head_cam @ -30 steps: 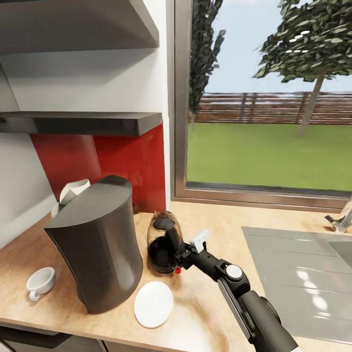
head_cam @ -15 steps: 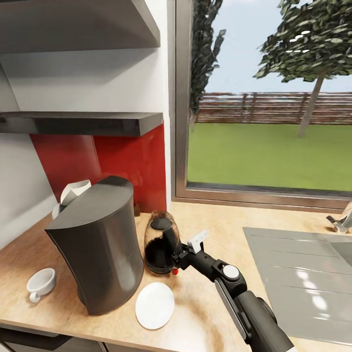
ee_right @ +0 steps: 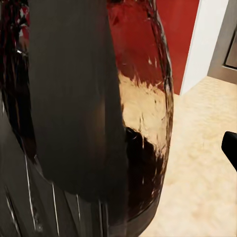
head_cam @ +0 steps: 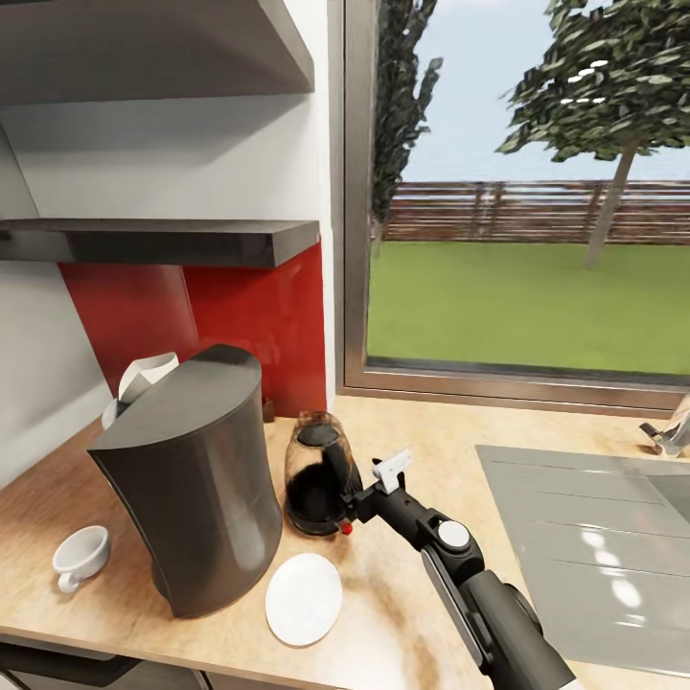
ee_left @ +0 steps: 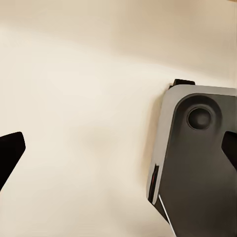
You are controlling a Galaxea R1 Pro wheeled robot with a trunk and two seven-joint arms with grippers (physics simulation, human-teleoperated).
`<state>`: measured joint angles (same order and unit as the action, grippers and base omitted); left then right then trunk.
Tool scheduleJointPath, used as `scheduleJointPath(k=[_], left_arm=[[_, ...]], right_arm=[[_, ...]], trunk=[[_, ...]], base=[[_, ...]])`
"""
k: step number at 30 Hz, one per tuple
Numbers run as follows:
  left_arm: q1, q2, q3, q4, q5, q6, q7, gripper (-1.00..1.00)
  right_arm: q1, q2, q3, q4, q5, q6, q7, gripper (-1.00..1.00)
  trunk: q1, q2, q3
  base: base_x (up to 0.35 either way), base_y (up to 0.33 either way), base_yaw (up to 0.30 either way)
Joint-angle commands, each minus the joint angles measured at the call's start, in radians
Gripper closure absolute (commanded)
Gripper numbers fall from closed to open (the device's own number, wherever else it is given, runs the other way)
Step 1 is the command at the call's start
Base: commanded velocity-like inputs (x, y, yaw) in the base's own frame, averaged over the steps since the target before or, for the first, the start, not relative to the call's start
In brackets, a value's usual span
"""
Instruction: Set up a coffee station on the kitchen countertop: keep the coffee maker on the countertop, move the bottle of coffee from the kitchen shelf to the counter next to the coffee maker, place a paper coffee filter on top of the coffee maker, put the saucer next to the coffee maker with the coffee cup on the saucer, and place the electric kettle next to the coffee maker.
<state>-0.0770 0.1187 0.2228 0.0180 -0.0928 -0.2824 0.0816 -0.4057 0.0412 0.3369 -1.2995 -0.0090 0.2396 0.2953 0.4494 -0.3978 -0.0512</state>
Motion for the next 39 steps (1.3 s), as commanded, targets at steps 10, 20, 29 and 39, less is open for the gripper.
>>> scheduleJointPath(k=[10, 20, 29, 39], left_arm=[[-0.001, 0.001, 0.006, 0.002, -0.010, -0.004, 0.006, -1.00], [-0.001, 0.001, 0.007, 0.001, -0.010, -0.004, 0.006, -1.00], [-0.001, 0.001, 0.007, 0.000, -0.008, -0.004, 0.006, -1.00], [-0.001, 0.001, 0.007, 0.000, -0.008, -0.004, 0.006, -1.00]], right_arm=[[-0.001, 0.000, 0.000, -0.001, 0.000, 0.006, 0.002, -1.00], [-0.001, 0.000, 0.002, -0.001, 0.000, 0.006, 0.002, -1.00], [-0.001, 0.000, 0.002, -0.001, 0.000, 0.006, 0.002, -1.00], [-0.001, 0.000, 0.002, -0.001, 0.000, 0.006, 0.002, -1.00]], trunk=[[0.001, -0.002, -0.002], [0.001, -0.002, -0.002], [0.001, -0.002, -0.002], [0.001, -0.002, -0.002]], base=[[-0.034, 0.000, 0.000], [-0.075, 0.000, 0.000], [-0.096, 0.017, 0.000], [-0.159, 0.020, 0.000]])
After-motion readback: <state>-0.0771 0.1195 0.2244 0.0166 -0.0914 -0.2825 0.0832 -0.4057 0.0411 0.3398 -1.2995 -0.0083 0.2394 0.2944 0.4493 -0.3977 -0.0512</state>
